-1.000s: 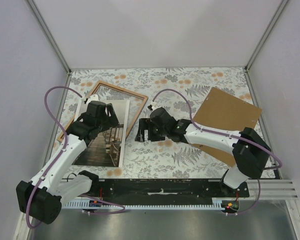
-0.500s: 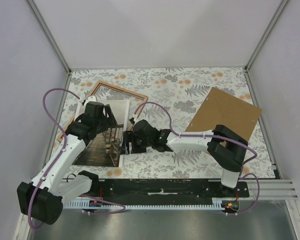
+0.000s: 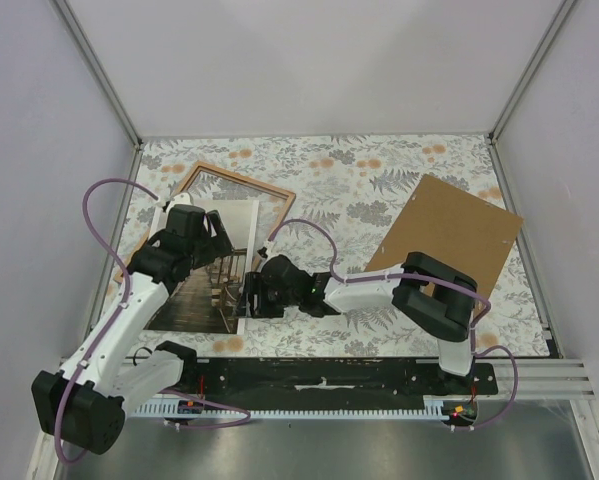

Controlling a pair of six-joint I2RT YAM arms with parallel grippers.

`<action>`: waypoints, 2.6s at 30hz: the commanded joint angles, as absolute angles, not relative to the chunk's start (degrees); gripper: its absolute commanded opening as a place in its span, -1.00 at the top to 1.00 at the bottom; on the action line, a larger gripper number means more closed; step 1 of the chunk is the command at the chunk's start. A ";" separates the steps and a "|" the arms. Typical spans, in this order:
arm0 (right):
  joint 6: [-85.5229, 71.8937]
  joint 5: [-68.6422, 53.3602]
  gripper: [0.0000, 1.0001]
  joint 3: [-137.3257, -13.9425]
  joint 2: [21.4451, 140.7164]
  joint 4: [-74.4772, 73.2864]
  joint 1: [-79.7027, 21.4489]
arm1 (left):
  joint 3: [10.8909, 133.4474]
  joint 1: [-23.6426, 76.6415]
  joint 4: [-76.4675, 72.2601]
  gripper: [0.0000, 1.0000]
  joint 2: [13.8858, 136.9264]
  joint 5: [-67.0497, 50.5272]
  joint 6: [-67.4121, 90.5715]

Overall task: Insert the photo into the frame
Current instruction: Adjust the photo within the frame body.

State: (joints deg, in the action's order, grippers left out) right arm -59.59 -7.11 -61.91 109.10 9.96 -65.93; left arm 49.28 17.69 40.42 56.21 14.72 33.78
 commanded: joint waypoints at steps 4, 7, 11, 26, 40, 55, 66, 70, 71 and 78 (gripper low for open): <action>-62.40 -3.78 -0.29 -61.53 111.62 14.94 -67.15 | 50.45 17.23 40.52 -0.97 54.05 13.89 33.31; -63.28 -3.34 -0.29 -60.47 112.58 18.27 -67.59 | 50.45 17.14 40.52 -0.97 53.88 13.45 33.31; -64.60 -3.08 -0.26 -58.19 113.64 24.24 -67.67 | 50.54 17.14 40.34 -0.97 53.35 12.39 32.96; -66.18 -3.78 0.05 -57.83 117.33 30.68 -68.38 | 50.54 17.14 40.52 -0.97 52.38 11.95 32.70; -53.10 4.56 1.00 -69.51 108.82 -5.59 -68.73 | 51.15 17.14 40.52 -0.96 51.86 12.30 32.70; -50.98 1.85 1.00 -52.31 89.05 -16.70 -60.48 | 53.17 16.96 38.76 -0.96 53.00 8.79 32.52; -48.78 0.35 0.97 -32.09 62.69 -25.74 -39.93 | 50.80 17.05 35.60 -0.92 54.14 4.31 33.84; -48.52 0.18 0.93 -29.45 53.37 -32.59 -31.66 | 48.52 17.05 33.58 -0.90 54.49 1.85 34.89; -48.25 0.26 0.91 -29.53 51.87 -34.87 -30.25 | 48.08 17.05 33.23 -0.90 54.67 1.41 35.07; -46.58 1.41 0.89 -31.37 44.83 -46.49 -20.40 | 45.62 16.96 29.54 -0.89 55.90 -1.84 37.44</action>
